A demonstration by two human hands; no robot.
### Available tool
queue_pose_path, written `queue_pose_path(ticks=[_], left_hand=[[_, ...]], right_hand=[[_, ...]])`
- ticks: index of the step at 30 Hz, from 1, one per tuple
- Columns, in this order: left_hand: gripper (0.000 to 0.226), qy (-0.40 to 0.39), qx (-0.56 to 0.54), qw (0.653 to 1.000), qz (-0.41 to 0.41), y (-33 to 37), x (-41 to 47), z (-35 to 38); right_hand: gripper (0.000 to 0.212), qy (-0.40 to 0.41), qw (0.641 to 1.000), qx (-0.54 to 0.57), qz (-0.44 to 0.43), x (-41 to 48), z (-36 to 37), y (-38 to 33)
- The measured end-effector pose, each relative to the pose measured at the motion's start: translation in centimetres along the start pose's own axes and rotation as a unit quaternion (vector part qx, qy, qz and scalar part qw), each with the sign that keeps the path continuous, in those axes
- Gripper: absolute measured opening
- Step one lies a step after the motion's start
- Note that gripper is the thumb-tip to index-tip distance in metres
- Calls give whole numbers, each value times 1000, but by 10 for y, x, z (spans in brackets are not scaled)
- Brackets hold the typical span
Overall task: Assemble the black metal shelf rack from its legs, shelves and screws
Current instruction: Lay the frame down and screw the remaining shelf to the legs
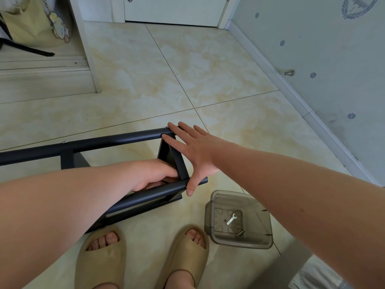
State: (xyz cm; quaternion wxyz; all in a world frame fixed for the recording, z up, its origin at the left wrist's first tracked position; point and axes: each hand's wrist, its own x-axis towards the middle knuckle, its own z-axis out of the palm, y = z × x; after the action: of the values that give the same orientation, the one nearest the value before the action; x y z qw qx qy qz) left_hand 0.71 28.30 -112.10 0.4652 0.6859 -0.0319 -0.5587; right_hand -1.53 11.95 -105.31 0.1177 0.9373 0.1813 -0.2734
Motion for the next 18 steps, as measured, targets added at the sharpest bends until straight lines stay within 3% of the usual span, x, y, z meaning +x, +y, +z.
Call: queue_pose_path(ticks=[8, 13, 18], left_hand=[[23, -1, -38, 999, -22, 0, 0, -4], [13, -16, -8, 1000, -4, 0, -1, -1], [12, 21, 6, 1000, -6, 0, 1, -2]], right_hand=[[162, 2, 1000, 1, -1, 0, 0, 0], [162, 0, 1000, -4, -1, 0, -1, 0], [162, 1, 1000, -2, 0, 0, 0, 0]])
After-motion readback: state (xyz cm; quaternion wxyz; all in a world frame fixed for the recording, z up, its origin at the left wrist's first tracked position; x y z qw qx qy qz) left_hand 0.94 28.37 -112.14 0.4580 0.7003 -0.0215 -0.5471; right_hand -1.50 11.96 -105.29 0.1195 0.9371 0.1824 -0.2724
